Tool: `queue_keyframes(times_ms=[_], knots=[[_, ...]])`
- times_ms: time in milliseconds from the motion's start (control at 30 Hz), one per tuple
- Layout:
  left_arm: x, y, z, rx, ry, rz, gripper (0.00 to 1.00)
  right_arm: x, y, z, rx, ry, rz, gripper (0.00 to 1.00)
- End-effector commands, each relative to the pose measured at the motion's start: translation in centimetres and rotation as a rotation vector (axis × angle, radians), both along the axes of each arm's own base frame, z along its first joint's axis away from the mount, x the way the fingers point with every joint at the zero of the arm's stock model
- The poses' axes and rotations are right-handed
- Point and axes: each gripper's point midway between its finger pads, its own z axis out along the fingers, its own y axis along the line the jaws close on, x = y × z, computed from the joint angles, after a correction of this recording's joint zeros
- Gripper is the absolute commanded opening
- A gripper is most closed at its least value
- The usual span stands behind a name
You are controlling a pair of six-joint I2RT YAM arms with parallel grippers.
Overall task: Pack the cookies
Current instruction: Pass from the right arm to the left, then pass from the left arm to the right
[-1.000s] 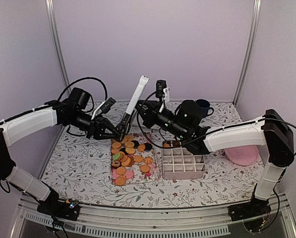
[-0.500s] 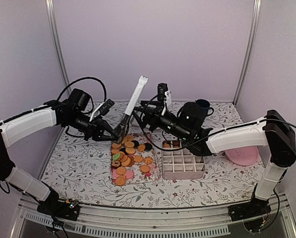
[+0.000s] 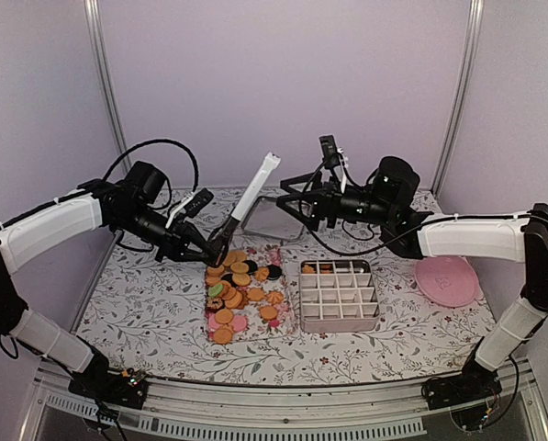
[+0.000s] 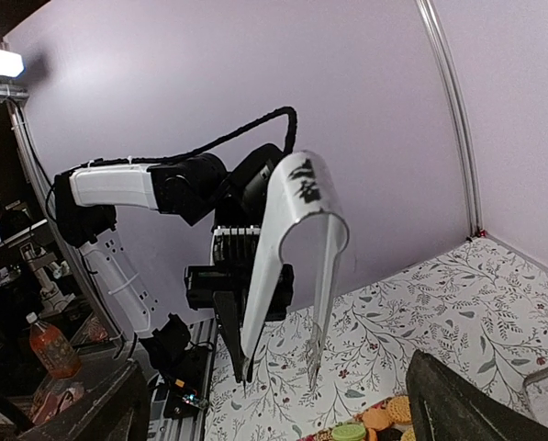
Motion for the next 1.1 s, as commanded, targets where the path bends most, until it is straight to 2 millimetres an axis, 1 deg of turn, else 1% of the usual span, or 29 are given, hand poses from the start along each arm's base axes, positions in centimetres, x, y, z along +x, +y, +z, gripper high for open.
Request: queue_keyframes(times_ms=[0, 67, 100, 267, 400, 633, 900, 1067], knots=[[-0.4, 0.0, 0.9, -0.006, -0.059, -0.030, 0.00, 0.2, 0.7, -0.5, -0.080, 0.031, 0.131, 0.99], [-0.5, 0.0, 0.8, -0.005, -0.060, -0.034, 0.00, 0.5, 1.2, -0.6, -0.100, 0.022, 0.159, 0.99], [-0.5, 0.0, 0.7, -0.004, -0.060, -0.035, 0.00, 0.6, 1.5, -0.1, -0.099, 0.014, 0.174, 0.99], [-0.7, -0.2, 0.7, -0.004, -0.059, -0.044, 0.00, 1.2, 2.6, -1.0, -0.115, 0.033, 0.220, 0.99], [-0.8, -0.3, 0.7, -0.007, -0.056, -0.051, 0.00, 1.4, 3.4, -1.1, -0.105, 0.042, 0.243, 1.00], [-0.8, -0.3, 0.1, 0.004, -0.050, -0.054, 0.00, 0.7, 5.2, -1.4, -0.103, 0.047, 0.294, 0.89], [-0.7, -0.4, 0.0, 0.008, -0.052, -0.052, 0.00, 0.5, 5.7, -0.8, -0.087, 0.050, 0.318, 0.77], [-0.5, -0.4, -0.1, 0.014, -0.057, -0.045, 0.00, 0.1, 6.0, -0.9, -0.091, 0.059, 0.334, 0.71]])
